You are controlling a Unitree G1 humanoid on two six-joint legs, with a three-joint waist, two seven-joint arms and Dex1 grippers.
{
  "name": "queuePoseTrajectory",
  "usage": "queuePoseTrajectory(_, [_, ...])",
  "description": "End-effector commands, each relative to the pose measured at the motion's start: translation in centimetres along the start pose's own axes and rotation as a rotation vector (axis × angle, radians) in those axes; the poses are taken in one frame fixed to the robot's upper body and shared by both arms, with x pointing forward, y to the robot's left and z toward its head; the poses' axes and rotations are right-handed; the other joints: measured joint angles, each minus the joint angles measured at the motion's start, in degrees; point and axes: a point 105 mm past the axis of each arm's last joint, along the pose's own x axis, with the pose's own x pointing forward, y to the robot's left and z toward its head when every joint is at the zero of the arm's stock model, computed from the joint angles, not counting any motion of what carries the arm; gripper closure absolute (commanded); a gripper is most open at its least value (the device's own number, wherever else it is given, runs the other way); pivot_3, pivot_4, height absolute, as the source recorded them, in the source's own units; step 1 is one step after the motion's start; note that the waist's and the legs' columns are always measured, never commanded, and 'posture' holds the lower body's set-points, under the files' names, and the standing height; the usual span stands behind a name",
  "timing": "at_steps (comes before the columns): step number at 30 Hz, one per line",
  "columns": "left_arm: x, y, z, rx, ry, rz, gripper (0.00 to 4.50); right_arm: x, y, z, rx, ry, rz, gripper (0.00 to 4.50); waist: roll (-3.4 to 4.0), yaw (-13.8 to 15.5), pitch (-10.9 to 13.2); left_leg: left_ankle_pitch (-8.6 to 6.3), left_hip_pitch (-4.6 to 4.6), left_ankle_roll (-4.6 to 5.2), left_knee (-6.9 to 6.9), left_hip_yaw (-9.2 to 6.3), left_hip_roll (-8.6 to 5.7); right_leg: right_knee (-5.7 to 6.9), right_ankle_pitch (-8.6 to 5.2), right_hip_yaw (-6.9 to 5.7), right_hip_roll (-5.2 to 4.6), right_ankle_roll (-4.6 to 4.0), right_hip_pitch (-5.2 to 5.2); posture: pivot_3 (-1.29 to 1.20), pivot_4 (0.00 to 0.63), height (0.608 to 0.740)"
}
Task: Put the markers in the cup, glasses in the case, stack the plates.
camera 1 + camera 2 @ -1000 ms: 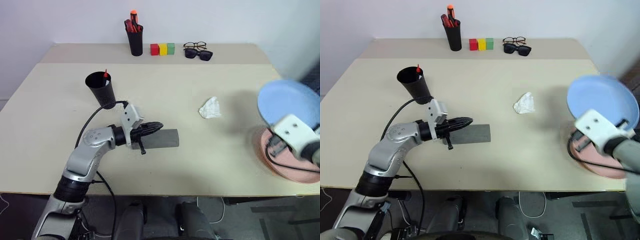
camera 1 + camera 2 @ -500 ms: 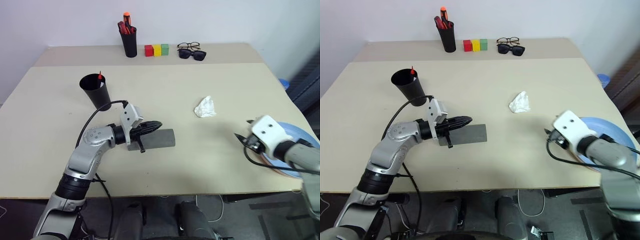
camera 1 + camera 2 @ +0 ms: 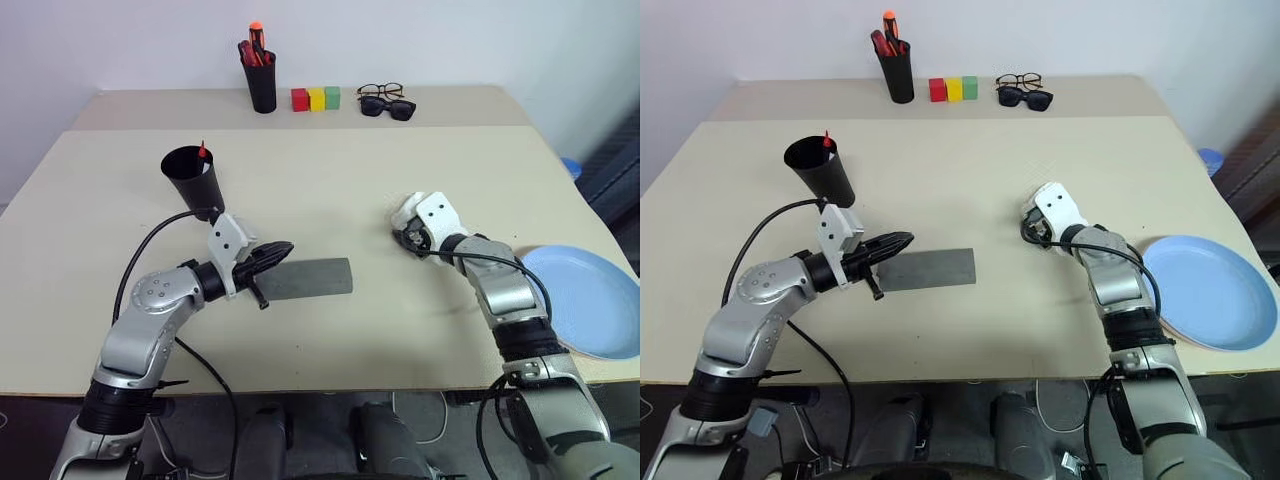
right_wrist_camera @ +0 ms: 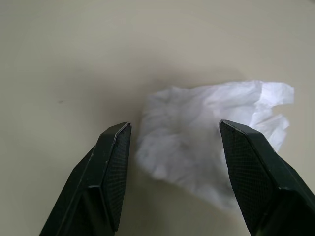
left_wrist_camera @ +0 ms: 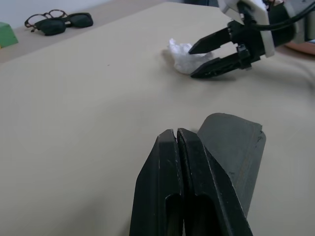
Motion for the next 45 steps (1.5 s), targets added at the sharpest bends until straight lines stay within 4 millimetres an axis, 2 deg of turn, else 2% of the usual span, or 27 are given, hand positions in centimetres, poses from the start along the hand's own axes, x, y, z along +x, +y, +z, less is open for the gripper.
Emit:
queuePoseTrajectory(1, [-0.5,0.1,1.3,0.029,-0.036,0.016,4.5,0.1,-0.5,0.0,0.011,0.01,-0.016,2.46,0.0,0.05,0.0,0.0,0.0,0.0,0.0,0.0,0.0,0.0,0.0,0.0,0.0,0.0,0.0,0.0,0.15,0.74])
queuePoseTrajectory(2, [-0.5,0.1,1.3,0.029,-0.036,0.017,4.5,0.1,-0.7,0.0,0.023,0.013,-0.023,2.86,0.0,0.09,0.0,0.0,0.0,0.0,0.0,0.0,0.0,0.0,0.0,0.0,0.0,0.0,0.0,0.0,0.15,0.74])
queuePoseTrajectory(4, [-0.5,0.0,1.2,0.027,-0.035,0.018,4.5,0.0,-1.1,0.0,0.051,0.018,-0.043,3.98,0.0,0.13,0.0,0.0,-0.01,0.0,0.01,0.0,0.0,0.0,0.0,0.0,-0.02,0.0,0.0,0.0,0.15,0.74])
queuePoseTrajectory(5, [-0.5,0.0,1.2,0.026,-0.035,0.018,4.5,-0.1,-1.3,0.1,0.057,0.011,-0.053,4.37,0.0,0.16,0.0,0.0,-0.01,0.0,0.01,-0.01,0.0,0.0,0.0,0.0,-0.02,0.0,0.0,0.0,0.15,0.74])
queuePoseTrajectory(6, [-0.5,0.0,1.2,0.023,-0.034,0.015,4.5,-0.3,-1.5,0.4,0.054,0.003,-0.065,4.45,0.0,0.18,0.0,0.0,-0.01,0.0,0.01,-0.01,0.0,0.0,0.0,0.0,-0.02,0.0,0.0,0.0,0.15,0.74])
queuePoseTrajectory(10, [0.0,-0.4,1.1,0.019,-0.037,-0.012,4.5,-2.6,-3.0,1.7,-0.024,-0.051,-0.15,4.45,0.01,0.34,0.0,0.0,-0.06,0.0,0.0,-0.02,-0.01,-0.01,0.0,0.0,-0.02,0.0,-0.04,0.0,0.15,0.74])
queuePoseTrajectory(14, [0.6,-0.4,1.2,0.017,-0.039,-0.036,4.5,-8.1,-5.3,2.2,-0.048,-0.047,-0.244,4.45,0.02,0.61,0.01,0.0,-0.32,0.0,0.02,-0.05,-0.02,0.01,0.0,-0.01,-0.06,0.0,-0.28,0.0,0.15,0.74])
queuePoseTrajectory(18, [1.6,-0.7,1.1,0.011,-0.042,-0.105,4.5,-15.5,-7.5,0.6,-0.06,0.075,-0.342,4.45,0.04,1.14,-0.01,-0.02,-0.29,0.03,0.04,-0.05,-0.02,-0.05,0.0,-0.03,-0.03,0.01,-0.21,0.0,0.15,0.74])
queuePoseTrajectory(20, [2.0,-0.7,1.0,0.008,-0.041,-0.13,4.5,-17.8,-7.9,-0.5,-0.06,0.148,-0.373,4.45,0.03,1.12,-0.02,-0.02,-0.28,0.04,0.04,-0.01,-0.03,-0.04,0.0,-0.03,0.0,0.01,-0.18,0.0,0.15,0.74])
queuePoseTrajectory(22, [2.4,-0.7,0.9,0.009,-0.039,-0.148,4.5,-19.3,-7.8,-2.1,-0.034,0.22,-0.374,4.45,0.02,0.46,-0.03,-0.02,-0.22,0.04,0.05,0.03,0.0,-0.03,0.0,-0.02,0.06,0.0,-0.13,0.0,0.15,0.74])
queuePoseTrajectory(23, [2.6,-0.7,0.9,0.008,-0.041,-0.15,4.5,-19.7,-7.4,-3.0,-0.016,0.261,-0.362,4.17,0.03,0.32,-0.03,-0.02,-0.19,0.04,0.05,0.05,0.01,-0.02,0.0,-0.02,0.08,0.0,-0.11,0.0,0.15,0.74])
queuePoseTrajectory(26, [2.9,-0.4,1.0,0.012,-0.05,-0.143,4.5,-19.9,-6.6,-4.3,-0.019,0.316,-0.32,3.11,0.04,-0.08,-0.04,-0.02,-0.12,0.04,0.03,0.08,0.02,0.0,-0.01,0.01,0.1,0.0,-0.07,0.0,0.15,0.74])
queuePoseTrajectory(29, [2.3,0.9,0.9,0.03,-0.041,-0.068,4.5,-19.3,-7.6,-3.6,-0.081,0.28,-0.367,1.54,0.06,-0.14,-0.04,-0.02,-0.08,0.04,0.03,0.07,0.03,0.03,0.0,0.08,0.1,0.0,-0.08,0.0,0.15,0.74])
queuePoseTrajectory(30, [2.0,1.6,0.6,0.042,-0.026,-0.03,4.5,-19.0,-8.1,-3.3,-0.105,0.257,-0.383,1.19,0.05,-0.16,-0.04,-0.02,-0.07,0.04,0.04,0.06,0.03,0.03,0.0,0.08,0.1,0.0,-0.08,0.0,0.15,0.74])
queuePoseTrajectory(33, [-1.1,4.9,-0.4,0.033,0.01,0.149,4.5,-17.3,-8.7,-0.9,-0.077,0.087,-0.372,1.19,0.09,-0.31,-0.04,-0.02,-0.04,0.04,0.02,0.06,0.04,0.03,0.0,0.1,0.11,0.0,-0.08,0.0,0.15,0.74])
queuePoseTrajectory(35, [-3.0,6.4,-0.6,0.032,0.021,0.239,4.5,-16.1,-8.3,0.5,-0.031,-0.017,-0.318,1.19,0.08,-0.45,-0.03,-0.02,-0.02,0.04,-0.02,0.06,0.09,0.03,-0.01,0.11,0.14,-0.01,-0.11,0.0,0.15,0.74])
queuePoseTrajectory(36, [-4.0,7.0,-0.7,0.041,0.03,0.279,4.5,-15.5,-7.9,1.1,-0.008,-0.066,-0.28,1.19,0.08,-0.37,-0.03,-0.02,-0.03,0.04,-0.04,0.04,0.1,0.03,-0.01,0.11,0.15,-0.01,-0.11,0.0,0.15,0.74])
queuePoseTrajectory(38, [-7.5,8.6,-1.5,0.052,0.072,0.396,4.5,-13.7,-6.0,2.6,0.073,-0.176,-0.153,1.19,0.05,-0.22,-0.02,-0.02,-0.04,0.04,-0.05,0.04,0.11,0.01,-0.01,0.1,0.12,-0.01,-0.11,0.0,0.15,0.74])
queuePoseTrajectory(41, [-10.9,9.4,-2.2,0.061,0.119,0.498,4.5,-11.9,-3.9,3.6,0.156,-0.255,-0.004,1.19,0.05,0.01,-0.02,-0.03,-0.07,0.04,-0.05,0.05,0.13,-0.02,-0.01,0.1,0.05,-0.01,-0.12,0.0,0.15,0.74])
queuePoseTrajectory(45, [-13.6,9.1,-2.6,0.065,0.148,0.576,4.5,-10.4,-1.2,3.7,0.18,-0.269,0.168,1.19,0.04,0.75,-0.01,-0.03,-0.18,0.05,-0.02,-0.02,0.13,-0.07,-0.01,0.0,-0.13,0.0,-0.12,0.0,0.15,0.74])
